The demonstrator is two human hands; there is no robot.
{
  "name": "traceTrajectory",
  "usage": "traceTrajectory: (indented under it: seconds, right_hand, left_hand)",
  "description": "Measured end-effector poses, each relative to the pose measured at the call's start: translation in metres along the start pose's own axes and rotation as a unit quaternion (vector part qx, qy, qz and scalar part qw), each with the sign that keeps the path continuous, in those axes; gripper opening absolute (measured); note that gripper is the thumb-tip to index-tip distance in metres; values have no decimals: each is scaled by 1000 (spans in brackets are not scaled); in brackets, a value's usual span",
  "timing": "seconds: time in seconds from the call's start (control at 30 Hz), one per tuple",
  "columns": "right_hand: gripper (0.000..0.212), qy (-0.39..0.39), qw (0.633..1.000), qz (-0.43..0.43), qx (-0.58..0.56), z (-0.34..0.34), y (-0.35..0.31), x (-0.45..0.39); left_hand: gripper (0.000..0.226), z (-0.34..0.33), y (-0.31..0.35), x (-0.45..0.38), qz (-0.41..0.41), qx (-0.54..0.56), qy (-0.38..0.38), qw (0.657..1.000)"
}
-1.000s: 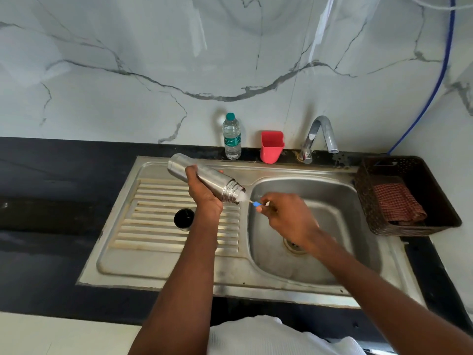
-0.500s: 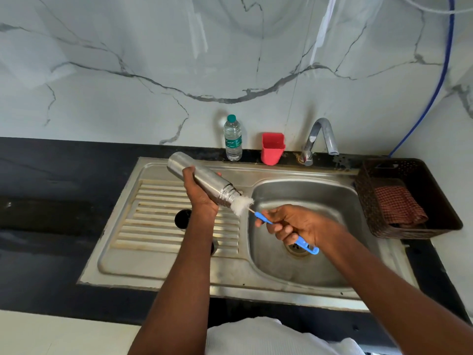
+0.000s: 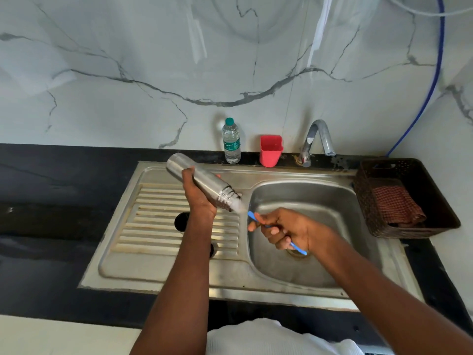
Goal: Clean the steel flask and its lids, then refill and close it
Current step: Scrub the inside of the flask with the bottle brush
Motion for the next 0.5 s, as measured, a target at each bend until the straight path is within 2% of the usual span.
traceTrajectory:
  seconds: [0.03,0.07,0.1,0.13,0.17,0.2,0.23,0.27,0.3,0.33,0.37,0.4,0.43,0.47,0.5]
  right_hand:
    - [31,-2,1000,13,19,0,4,1]
    - [30,39,993,65,89,2,4,2]
    - [28,115,961,146,205,4,0,5]
    - [29,214,888,229,336,6,-6,10]
    - [29,300,797,278,444,4,-8,15]
    - [28,357,727,307,499,-4,-10,19]
    - [29,368,716,320,500,-10,-12,18]
    - [32,336,769,302,453,-13,-13,13]
    - [35,274,862,251,344,-12,-12,5]
    - [37,194,946,161,202,-12,-7,-2]
    - [38,127,985,76,93,-12,-3,-1]
    - [39,90,994,35,44,-9,-1,3]
    - [40,85,994,40,50,-4,-1,6]
    - [41,97,987,86,94,0,-2,9]
    - [38,127,964,158,172,0,-4,14]
  left_hand:
    - [40,3,2,0,-1,4,6,1000]
    - [42,6,2,1,0,3,16,1000]
    - [45,7,0,1,0,1,28,1000]
    - [48,7,-3,3,1,0,41,999]
    - [50,6,-8,4,2,0,55,998]
    - [50,4,-12,6,3,3,63,998]
    - [49,1,-16,6,5,2,64,998]
    - [48,-1,-19,6,8,-1,59,998]
    - [47,-3,-20,5,10,-7,52,999]
    - [46,-2,-19,4,11,-12,46,999]
    - [46,-1,-17,2,11,-14,44,999]
    - [49,2,-14,0,10,-9,45,999]
    - [52,6,-10,-3,7,0,49,999]
    - [55,9,-6,-6,3,7,56,998]
    - [56,12,-3,-7,-3,12,64,998]
Point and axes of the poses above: each hand's wrist, its own x-axis away from the middle knuckle, its own z-axis out of the back of the hand, y = z × x, the point moved 5 cm from there along -x, towards the middle knuckle, and after that the axes turned 12 degrees about -x, right-handed, at the moved point
